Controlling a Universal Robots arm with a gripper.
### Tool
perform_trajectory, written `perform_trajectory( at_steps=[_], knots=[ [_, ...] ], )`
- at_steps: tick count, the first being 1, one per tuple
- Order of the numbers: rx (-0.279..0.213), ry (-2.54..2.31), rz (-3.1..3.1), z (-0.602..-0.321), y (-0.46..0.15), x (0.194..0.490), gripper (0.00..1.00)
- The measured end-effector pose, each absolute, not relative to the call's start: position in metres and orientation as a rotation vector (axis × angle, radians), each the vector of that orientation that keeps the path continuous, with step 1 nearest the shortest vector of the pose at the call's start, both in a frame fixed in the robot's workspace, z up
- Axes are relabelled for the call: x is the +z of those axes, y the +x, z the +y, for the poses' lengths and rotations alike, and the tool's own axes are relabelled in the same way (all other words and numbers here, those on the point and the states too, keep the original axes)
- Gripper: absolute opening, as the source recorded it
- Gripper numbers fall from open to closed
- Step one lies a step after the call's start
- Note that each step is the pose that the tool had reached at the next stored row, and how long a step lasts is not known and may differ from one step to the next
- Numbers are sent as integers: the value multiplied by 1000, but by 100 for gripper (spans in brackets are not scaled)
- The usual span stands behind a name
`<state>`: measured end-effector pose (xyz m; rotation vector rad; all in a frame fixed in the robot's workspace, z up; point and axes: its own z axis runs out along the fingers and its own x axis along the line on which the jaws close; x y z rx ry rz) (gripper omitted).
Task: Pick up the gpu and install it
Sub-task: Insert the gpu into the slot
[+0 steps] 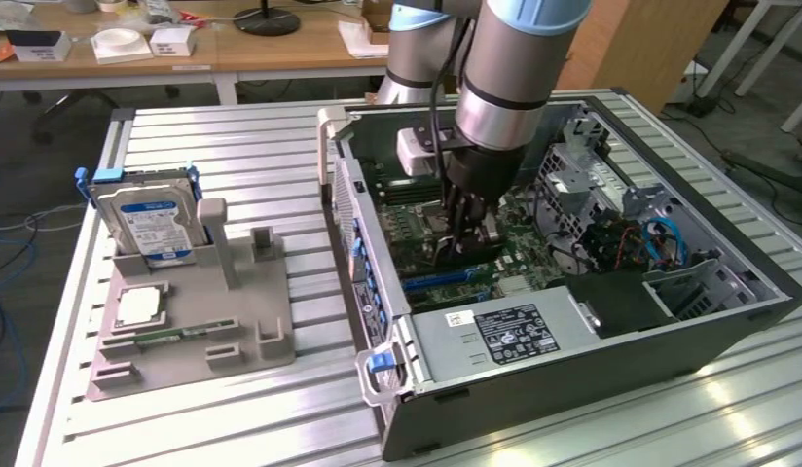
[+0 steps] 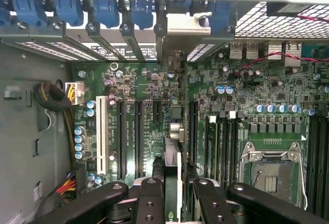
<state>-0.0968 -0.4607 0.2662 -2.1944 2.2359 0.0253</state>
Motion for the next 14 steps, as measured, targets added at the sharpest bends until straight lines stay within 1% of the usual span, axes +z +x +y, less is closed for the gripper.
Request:
perform_trajectory(
  at_steps=[14],
  knots=[
    [25,-2195,2236,-461,-99,257,27]
  ],
)
